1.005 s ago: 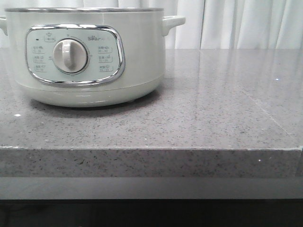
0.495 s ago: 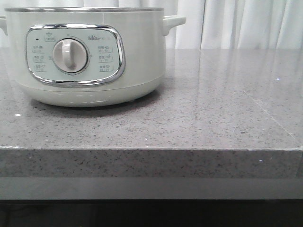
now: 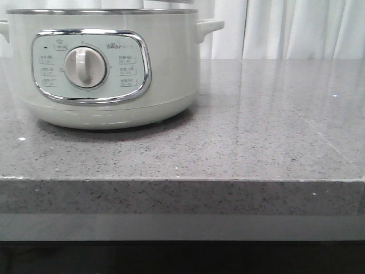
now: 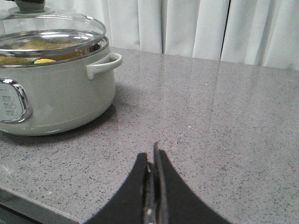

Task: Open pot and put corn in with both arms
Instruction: 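Lower the glass lid onto the pot with the left gripper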

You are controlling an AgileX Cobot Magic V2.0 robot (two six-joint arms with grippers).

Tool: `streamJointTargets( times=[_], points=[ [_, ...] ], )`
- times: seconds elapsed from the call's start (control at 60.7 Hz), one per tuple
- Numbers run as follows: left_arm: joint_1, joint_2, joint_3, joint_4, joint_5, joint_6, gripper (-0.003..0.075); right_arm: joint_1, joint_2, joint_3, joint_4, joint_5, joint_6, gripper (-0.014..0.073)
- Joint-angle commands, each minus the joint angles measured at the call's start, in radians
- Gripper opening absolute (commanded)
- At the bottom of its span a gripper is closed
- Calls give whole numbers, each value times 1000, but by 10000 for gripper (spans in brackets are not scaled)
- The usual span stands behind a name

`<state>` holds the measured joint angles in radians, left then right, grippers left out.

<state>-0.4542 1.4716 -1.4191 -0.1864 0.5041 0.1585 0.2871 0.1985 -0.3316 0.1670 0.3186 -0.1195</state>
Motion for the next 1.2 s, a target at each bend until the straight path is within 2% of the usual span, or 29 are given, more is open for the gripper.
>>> streamJointTargets(
  times=[0.0,0.264,0.808,0.923,1.071,1.187],
  points=[
    [-6,-48,-13,-27,-146,0,263,-7,9,-26,-6,-89,-9,-71],
    [-6,-48,13,-29,-191,0,263,-7,9,-26,-6,-89,-9,-71],
    [-6,-41,48,-98,-168,0,270,-7,9,-26,-6,-89,-9,-71],
    [-6,-41,83,-98,-192,0,339,-7,9,-26,-6,-89,-9,-71],
    [-6,-41,90,-98,-194,0,494,-7,9,-26,-6,-89,-9,-71],
    [-6,-60,90,-98,-212,0,538,-7,9,-26,-6,-89,-9,-71]
  ],
)
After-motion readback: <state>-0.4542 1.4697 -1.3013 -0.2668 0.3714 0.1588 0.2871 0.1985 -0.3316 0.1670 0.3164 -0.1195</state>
